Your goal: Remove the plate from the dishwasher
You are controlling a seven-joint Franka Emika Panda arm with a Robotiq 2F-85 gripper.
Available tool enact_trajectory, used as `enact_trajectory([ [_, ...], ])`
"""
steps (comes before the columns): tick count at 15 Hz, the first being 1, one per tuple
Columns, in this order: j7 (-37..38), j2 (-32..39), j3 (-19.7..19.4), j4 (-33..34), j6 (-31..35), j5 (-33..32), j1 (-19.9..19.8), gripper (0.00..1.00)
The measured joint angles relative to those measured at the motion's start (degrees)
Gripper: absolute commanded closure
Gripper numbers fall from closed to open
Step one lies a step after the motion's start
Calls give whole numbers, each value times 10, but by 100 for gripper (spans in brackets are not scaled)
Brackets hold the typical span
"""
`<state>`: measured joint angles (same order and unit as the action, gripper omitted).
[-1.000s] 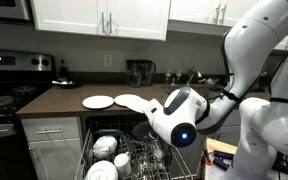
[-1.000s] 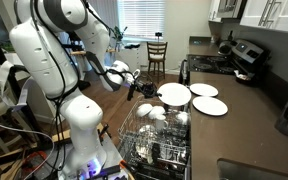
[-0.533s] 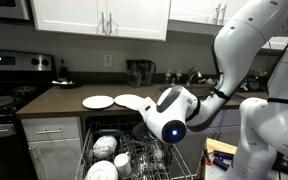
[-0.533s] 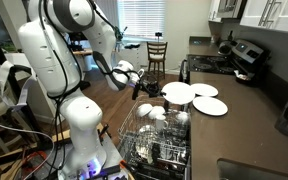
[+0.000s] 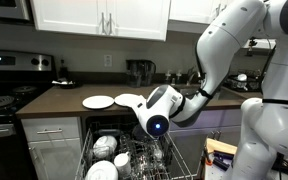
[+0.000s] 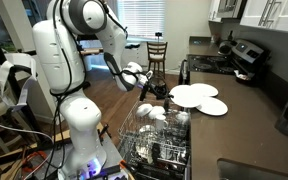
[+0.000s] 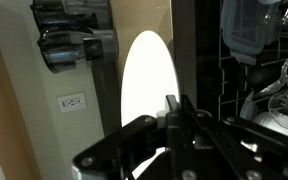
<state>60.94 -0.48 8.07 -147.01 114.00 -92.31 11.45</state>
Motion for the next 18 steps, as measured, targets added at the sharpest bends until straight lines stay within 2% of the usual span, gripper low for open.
enact_trajectory([
  [7, -23, 41, -14, 43, 15, -2, -20, 98],
  [18, -59, 51, -24, 68, 40, -2, -32, 98],
])
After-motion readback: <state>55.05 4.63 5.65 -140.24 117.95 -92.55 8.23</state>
